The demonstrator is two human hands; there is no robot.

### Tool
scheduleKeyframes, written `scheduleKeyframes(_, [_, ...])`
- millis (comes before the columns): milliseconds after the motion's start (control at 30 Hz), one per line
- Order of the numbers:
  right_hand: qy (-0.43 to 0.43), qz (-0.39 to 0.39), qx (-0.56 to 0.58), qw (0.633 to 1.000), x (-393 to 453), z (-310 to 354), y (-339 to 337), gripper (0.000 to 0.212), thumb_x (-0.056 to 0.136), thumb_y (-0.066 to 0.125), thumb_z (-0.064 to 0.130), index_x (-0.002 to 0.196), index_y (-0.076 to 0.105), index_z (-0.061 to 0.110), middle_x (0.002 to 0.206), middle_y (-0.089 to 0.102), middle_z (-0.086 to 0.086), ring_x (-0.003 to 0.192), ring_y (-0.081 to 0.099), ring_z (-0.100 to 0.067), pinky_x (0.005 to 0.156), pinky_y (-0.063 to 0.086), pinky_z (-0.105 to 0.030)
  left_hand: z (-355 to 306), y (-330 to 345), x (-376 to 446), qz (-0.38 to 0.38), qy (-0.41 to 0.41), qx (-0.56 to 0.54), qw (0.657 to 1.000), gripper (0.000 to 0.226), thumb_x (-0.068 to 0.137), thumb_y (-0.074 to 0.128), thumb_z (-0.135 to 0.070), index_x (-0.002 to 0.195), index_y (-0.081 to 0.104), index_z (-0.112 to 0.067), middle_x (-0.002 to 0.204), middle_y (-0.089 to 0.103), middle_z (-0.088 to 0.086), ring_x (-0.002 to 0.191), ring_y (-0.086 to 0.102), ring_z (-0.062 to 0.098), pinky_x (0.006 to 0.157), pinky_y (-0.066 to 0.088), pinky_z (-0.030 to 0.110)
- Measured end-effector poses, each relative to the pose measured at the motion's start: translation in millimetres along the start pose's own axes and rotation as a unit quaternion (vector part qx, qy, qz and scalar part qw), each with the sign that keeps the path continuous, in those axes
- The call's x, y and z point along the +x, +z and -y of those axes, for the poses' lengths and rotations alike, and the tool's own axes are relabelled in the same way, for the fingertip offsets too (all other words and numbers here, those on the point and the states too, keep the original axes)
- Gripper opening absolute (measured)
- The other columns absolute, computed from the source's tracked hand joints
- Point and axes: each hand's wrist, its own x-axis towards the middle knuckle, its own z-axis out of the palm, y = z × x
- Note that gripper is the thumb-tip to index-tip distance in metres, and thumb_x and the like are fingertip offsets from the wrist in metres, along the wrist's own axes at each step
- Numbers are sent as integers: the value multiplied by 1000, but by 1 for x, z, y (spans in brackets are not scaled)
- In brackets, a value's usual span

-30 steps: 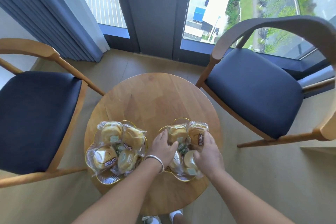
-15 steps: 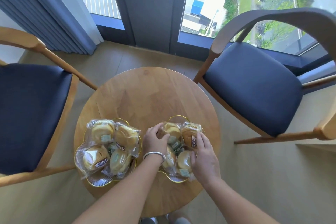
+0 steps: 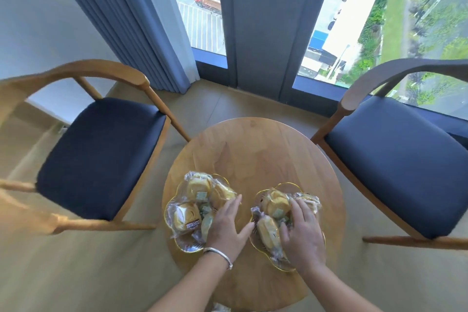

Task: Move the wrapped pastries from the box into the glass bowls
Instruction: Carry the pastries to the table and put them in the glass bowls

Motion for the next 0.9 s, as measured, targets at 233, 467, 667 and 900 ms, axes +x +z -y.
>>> scheduleKeyframes(233, [-77, 81, -8, 994, -4, 65, 27, 66, 87, 65, 28, 146, 39, 20, 152, 36, 3, 140, 33, -16, 114, 29, -33, 77, -76, -31, -65, -62, 87, 992, 71, 85, 64, -42, 147, 32, -26, 150, 36, -7, 137, 29, 12, 112, 25, 31])
scheduleKeyframes(467, [-20, 90, -9, 996, -3, 111, 63, 65, 89, 63, 37, 146, 34, 30, 152, 32, 9, 135, 37, -14, 105, 40, -36, 139, -106, -11, -1, -102, 135, 986, 89, 78, 72, -48, 149, 22, -30, 154, 25, -6, 139, 24, 16, 110, 30, 33])
scheduleKeyframes(667, [-11, 34, -49, 998, -3, 134, 98, 48, 94, 58, 25, 140, 47, 30, 152, 36, 3, 134, 41, -17, 92, 48, -36, 166, -93, 5, 48, -6, 139, 989, 75, 73, 76, -45, 139, 41, -33, 141, 39, -14, 130, 34, 10, 98, 41, 29])
scheduleKeyframes(900, [71, 32, -64, 995, -4, 144, 110, 61, 94, 55, 26, 149, 31, 30, 161, 18, 0, 145, 20, -19, 110, 34, -37, 188, -100, 11, 90, 22, 29, 995, 67, 76, 73, -46, 137, 46, -35, 142, 39, -12, 127, 39, 12, 101, 40, 29])
